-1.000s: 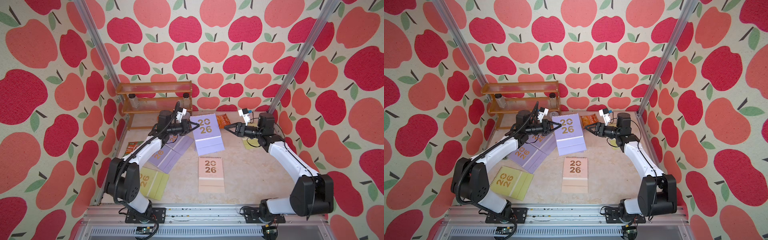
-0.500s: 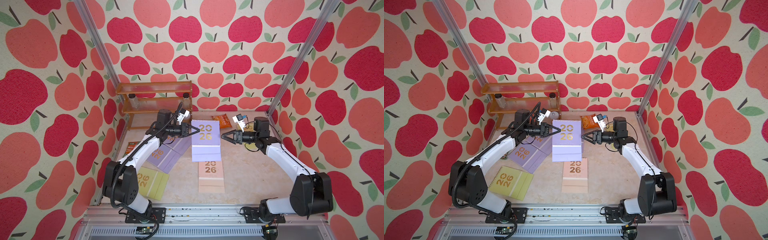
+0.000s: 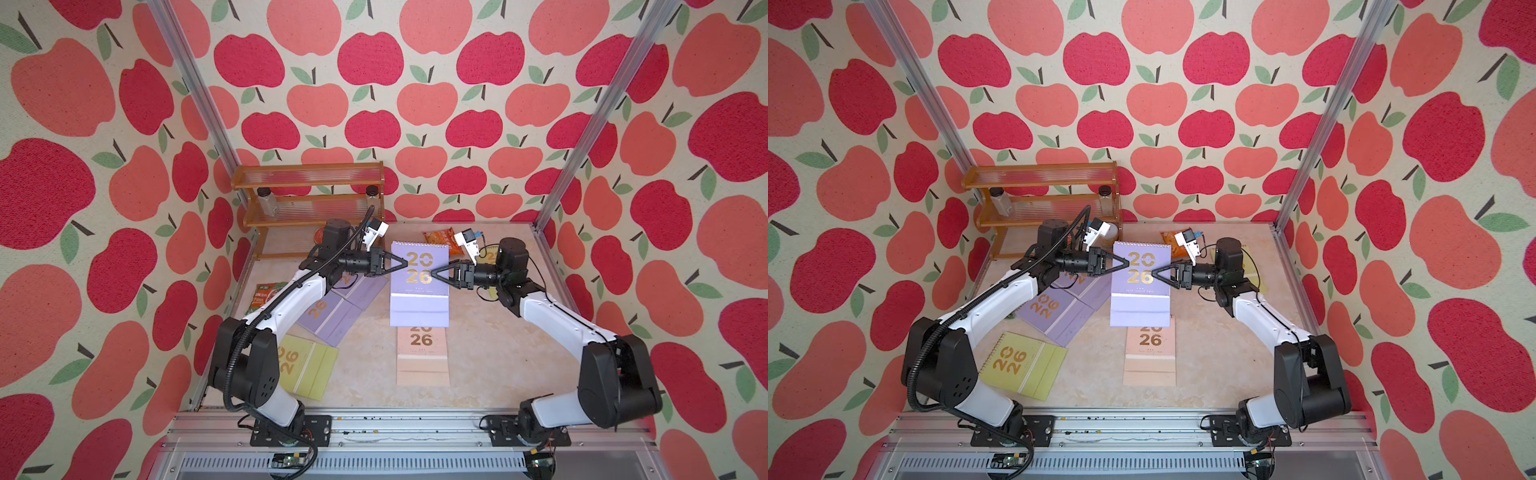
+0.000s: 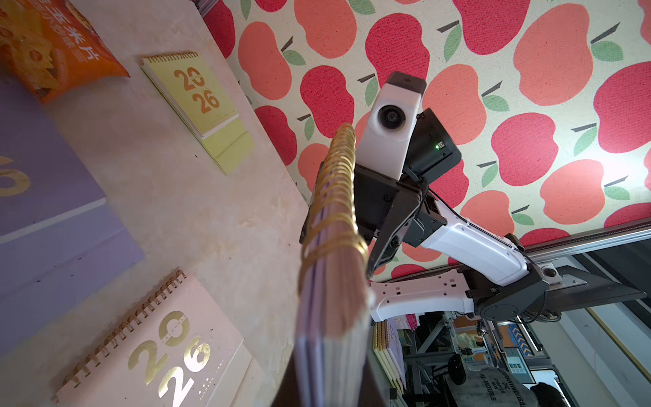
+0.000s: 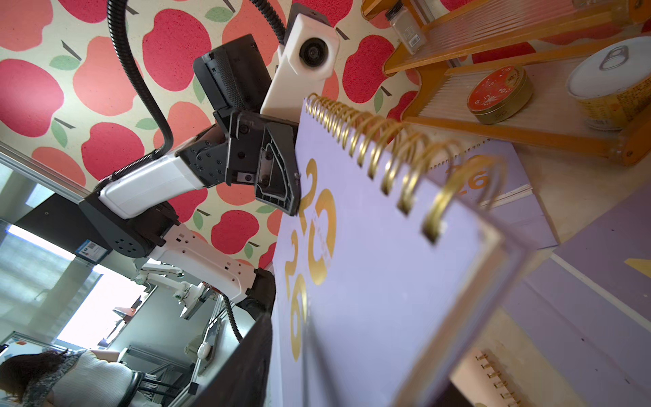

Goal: Stack the calendars
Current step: Place the calendar at the calendar.

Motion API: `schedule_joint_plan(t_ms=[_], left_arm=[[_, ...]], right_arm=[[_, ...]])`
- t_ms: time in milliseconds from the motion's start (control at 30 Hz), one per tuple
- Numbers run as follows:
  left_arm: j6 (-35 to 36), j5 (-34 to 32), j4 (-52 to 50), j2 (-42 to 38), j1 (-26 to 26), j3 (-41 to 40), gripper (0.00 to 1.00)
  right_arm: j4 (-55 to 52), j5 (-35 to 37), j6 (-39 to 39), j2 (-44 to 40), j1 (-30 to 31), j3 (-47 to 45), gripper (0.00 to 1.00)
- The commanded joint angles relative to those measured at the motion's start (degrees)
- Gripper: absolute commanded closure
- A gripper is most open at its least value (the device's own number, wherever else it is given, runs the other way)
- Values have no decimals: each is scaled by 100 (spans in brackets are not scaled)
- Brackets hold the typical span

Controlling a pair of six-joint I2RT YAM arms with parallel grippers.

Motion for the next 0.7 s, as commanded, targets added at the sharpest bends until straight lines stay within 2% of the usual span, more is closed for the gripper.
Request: schedule_joint_plan(t_ms=[0, 67, 133, 200, 267, 367, 433, 567, 667], left_arm=[[-174, 139, 440, 36, -10, -31, 100], [-201, 100, 480, 45, -10, -60, 99], [-204, 42, 496, 35, -3, -96, 89], [-207, -20, 467, 14, 37, -135, 74], [-214, -93, 431, -36, 122, -207, 51], [-19, -323, 27, -207, 288, -280, 22], [141, -487, -338, -335, 398, -295, 17], [142, -564, -488, -659, 585, -441, 13], [187, -597, -560, -846, 679, -526, 12]], right_arm=[[375, -45, 273, -46, 28, -68, 65], [277, -51, 253, -87, 29, -89, 81], [171, -57, 239, -153, 27, -126, 100], [-284, 26, 55, -237, 26, -154, 100], [-1182, 130, -348, -356, 21, -150, 100], [-2531, 456, -887, -526, -13, -151, 100], [-2991, 557, -936, -606, -49, -262, 100], [-3699, 794, -875, -715, -68, -539, 100], [-3762, 917, -710, -707, -68, -831, 100]])
